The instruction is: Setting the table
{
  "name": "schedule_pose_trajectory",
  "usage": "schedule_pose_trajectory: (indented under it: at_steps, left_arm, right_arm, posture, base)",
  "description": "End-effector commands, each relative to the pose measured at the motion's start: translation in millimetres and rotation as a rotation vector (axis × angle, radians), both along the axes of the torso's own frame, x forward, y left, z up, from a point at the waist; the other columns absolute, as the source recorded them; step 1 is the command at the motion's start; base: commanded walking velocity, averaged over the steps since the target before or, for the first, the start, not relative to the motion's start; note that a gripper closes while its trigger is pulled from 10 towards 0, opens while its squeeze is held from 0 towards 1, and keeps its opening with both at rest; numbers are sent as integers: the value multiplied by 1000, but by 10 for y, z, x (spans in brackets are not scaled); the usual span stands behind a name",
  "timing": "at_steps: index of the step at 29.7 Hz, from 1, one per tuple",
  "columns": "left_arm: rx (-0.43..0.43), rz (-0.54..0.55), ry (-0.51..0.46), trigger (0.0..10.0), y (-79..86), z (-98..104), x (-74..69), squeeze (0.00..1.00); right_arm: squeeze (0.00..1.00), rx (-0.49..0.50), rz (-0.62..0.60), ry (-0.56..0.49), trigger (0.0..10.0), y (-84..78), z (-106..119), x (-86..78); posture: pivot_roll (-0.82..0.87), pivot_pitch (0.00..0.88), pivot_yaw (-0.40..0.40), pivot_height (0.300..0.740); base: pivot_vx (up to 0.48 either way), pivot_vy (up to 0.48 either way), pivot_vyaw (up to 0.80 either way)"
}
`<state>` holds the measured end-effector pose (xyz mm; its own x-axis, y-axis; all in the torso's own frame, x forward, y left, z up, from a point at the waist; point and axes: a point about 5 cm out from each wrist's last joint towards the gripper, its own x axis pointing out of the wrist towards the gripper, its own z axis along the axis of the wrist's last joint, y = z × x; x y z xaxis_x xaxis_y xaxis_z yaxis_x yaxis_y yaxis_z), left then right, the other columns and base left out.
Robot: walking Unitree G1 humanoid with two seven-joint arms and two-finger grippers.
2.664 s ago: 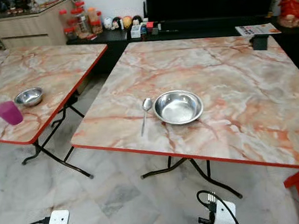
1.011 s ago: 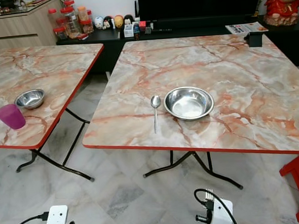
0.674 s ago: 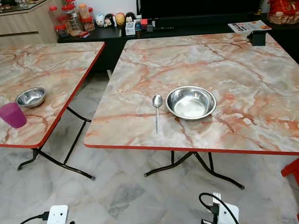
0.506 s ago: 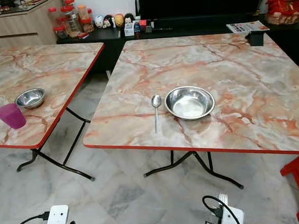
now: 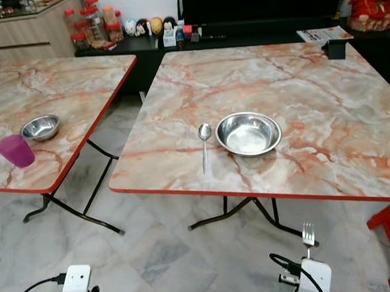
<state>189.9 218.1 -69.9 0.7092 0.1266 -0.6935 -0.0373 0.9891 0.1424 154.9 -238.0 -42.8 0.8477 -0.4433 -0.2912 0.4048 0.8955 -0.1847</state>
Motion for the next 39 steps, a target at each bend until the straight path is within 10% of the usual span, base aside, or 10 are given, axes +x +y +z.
schedule_pose_trajectory:
  at_steps: [1,29,31,39]
  left_arm:
    - [8,-5,5,10000,4,0,3,0]
    - [11,-14,12,10000,-3,-4,2,0]
    - [10,-7,9,10000,-20,-5,9,0]
    - [9,-3,13,10000,-32,-14,-3,0]
  right_arm:
    - [0,-19,-32,-41,10000,13,45,-39]
    - [0,-129,-88,-102,10000,60,227,-245]
    - [0,-194,34,-374,10000,69,887,416]
    - [0,-193,114,-438,10000,180,1119,668]
  posture:
    - [-121,0,65,740]
    - [-132,0,73,740]
    - [-128,0,57,740]
    - [-128,0,58,740]
  base:
    - [0,0,0]
    - [0,0,0]
    - [0,0,0]
    - [0,0,0]
